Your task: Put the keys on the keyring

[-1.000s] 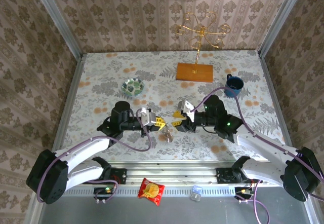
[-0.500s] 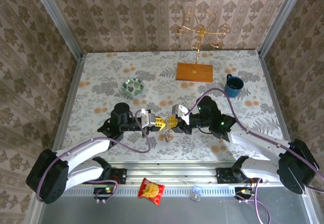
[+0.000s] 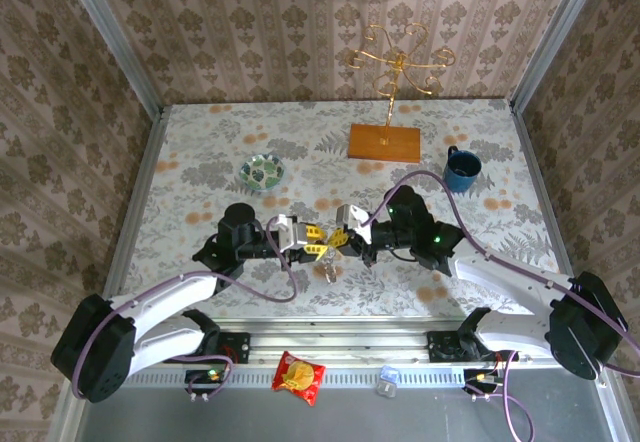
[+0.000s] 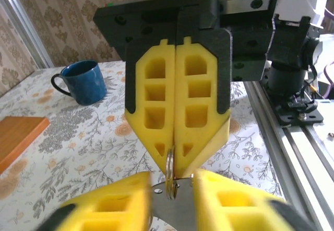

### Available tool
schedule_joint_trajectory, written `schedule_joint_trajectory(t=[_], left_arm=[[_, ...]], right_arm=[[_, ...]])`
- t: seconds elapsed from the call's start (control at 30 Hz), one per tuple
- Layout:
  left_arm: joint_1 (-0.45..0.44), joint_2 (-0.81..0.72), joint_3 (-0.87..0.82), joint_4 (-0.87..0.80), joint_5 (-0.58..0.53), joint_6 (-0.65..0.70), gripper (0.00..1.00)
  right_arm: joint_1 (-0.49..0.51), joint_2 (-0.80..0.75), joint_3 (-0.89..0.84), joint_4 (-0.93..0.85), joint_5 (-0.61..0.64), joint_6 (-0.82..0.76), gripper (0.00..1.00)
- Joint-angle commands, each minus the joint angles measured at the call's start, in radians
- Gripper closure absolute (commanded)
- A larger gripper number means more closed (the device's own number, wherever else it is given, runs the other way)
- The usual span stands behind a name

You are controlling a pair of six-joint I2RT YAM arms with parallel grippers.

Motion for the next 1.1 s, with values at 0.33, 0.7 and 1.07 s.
schedule_joint_trajectory(t=[0.33, 0.7, 1.07], left_arm=[[-0.018, -0.066, 0.099, -0.272, -0.057, 0.122, 0.77], [-0.033, -0.055, 0.107, -0.294, -0.071, 0.143, 1.0], [-0.065, -0.107, 0.072, -0.288, -0.166, 0.23, 1.0]], right_arm=[[0.087, 0.084, 0.301, -0.525, 0.215, -0.327, 1.0], [0.116, 0.108, 0.342, -0.522, 0.179, -0.298, 1.0], [0.054, -0.11, 0.023, -0.211, 0.328, -0.171, 0.59]])
